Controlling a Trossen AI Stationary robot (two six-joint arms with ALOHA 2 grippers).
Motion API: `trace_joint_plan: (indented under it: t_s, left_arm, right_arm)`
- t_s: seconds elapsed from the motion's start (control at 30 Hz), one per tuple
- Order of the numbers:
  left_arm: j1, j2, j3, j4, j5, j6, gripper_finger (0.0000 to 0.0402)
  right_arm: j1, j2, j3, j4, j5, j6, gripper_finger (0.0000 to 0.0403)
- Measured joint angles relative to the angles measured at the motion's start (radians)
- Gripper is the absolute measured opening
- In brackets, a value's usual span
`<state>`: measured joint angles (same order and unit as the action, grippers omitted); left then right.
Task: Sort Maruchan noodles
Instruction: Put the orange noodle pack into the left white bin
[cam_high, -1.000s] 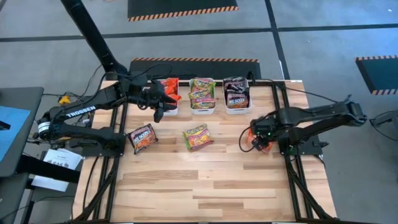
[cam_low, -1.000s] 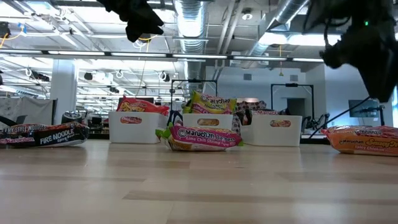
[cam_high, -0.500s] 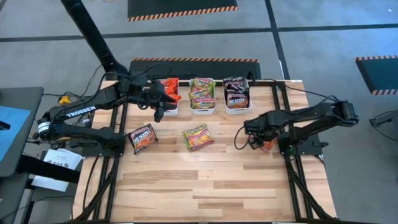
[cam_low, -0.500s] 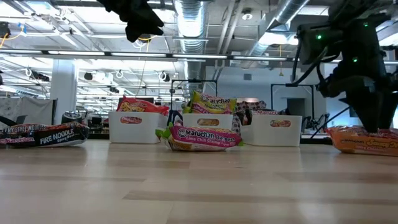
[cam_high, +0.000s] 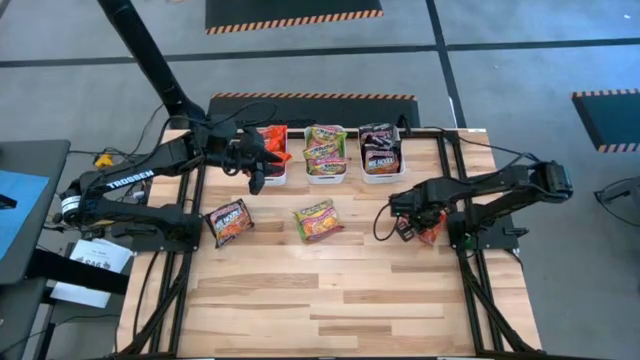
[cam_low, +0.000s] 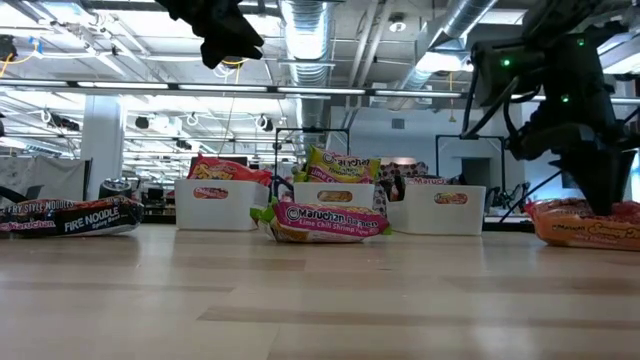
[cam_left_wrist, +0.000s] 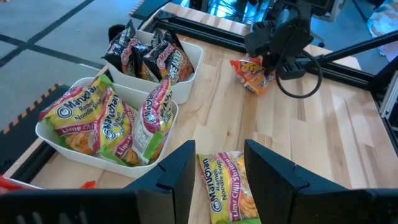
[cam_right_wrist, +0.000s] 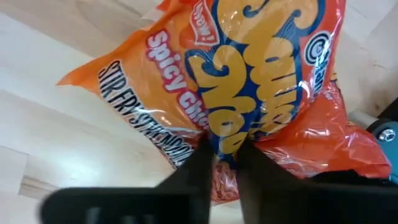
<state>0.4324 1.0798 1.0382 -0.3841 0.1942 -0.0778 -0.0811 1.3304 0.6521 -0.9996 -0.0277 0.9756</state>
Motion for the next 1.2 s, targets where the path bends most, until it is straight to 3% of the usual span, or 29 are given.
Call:
trace_joint_plan:
  t_s: [0.17,0.7,0.9,1.2]
  left_arm:
    - [0.000,0.000,0.000,0.000,0.000,0.001,0.0125]
    - [0.003,0.000,0.000,-0.042,-0.025,-0.079,0.0125]
    - [0.050,0.034,0.001,-0.045,-0.024,-0.245,0.0125]
    - [0.092,0.147,0.001,0.004,0.018,-0.546,0.0125]
  right_arm:
    - [0.000,0.001,0.012,-0.011,-0.006,-0.004,0.0011]
    - [0.154,0.008,0.301,-0.044,0.036,-0.017,0.0001]
    - [0.176,0.013,0.405,0.033,0.091,-0.138,0.0001]
    - [0.059,0.013,0.503,0.100,0.170,-0.378,0.0001]
